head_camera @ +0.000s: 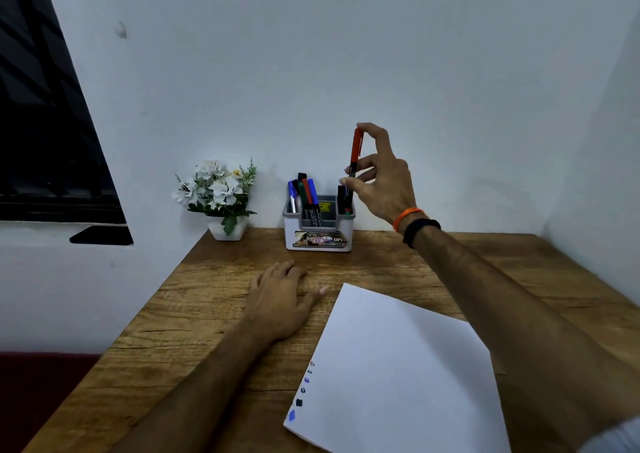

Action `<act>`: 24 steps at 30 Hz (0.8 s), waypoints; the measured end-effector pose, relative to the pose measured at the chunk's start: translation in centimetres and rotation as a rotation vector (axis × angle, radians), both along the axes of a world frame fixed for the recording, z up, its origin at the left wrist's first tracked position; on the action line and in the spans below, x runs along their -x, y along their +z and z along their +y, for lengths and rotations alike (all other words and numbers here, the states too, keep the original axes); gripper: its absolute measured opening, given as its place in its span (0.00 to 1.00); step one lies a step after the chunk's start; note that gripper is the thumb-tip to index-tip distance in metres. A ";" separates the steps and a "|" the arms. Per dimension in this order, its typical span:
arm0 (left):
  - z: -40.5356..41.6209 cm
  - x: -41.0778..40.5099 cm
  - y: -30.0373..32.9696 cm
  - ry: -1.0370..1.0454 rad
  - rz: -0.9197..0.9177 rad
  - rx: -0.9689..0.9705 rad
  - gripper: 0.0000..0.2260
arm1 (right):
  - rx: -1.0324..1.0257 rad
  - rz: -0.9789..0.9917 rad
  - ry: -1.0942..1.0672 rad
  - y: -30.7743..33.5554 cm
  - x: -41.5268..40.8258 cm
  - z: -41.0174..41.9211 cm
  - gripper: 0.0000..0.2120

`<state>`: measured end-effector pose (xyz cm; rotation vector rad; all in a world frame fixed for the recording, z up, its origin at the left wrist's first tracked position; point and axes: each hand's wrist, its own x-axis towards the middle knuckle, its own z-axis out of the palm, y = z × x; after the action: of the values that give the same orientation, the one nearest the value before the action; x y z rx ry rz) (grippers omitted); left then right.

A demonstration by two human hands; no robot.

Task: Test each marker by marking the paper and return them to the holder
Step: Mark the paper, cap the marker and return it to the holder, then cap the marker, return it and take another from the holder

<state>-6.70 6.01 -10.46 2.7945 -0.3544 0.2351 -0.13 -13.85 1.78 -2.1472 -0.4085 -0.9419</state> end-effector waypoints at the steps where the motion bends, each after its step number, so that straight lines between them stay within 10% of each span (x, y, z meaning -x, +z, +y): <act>1: 0.0 0.0 0.0 0.002 -0.002 -0.001 0.29 | 0.002 -0.008 -0.013 -0.1 -0.6 0.0 0.42; 24: -0.3 0.2 0.3 0.010 0.019 -0.023 0.29 | 0.188 0.034 -0.076 -3.0 -1.8 -0.4 0.22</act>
<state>-6.93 5.75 -10.12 2.8202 -0.3413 0.2079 1.71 -14.29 -1.23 -2.3600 -0.4152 -0.9393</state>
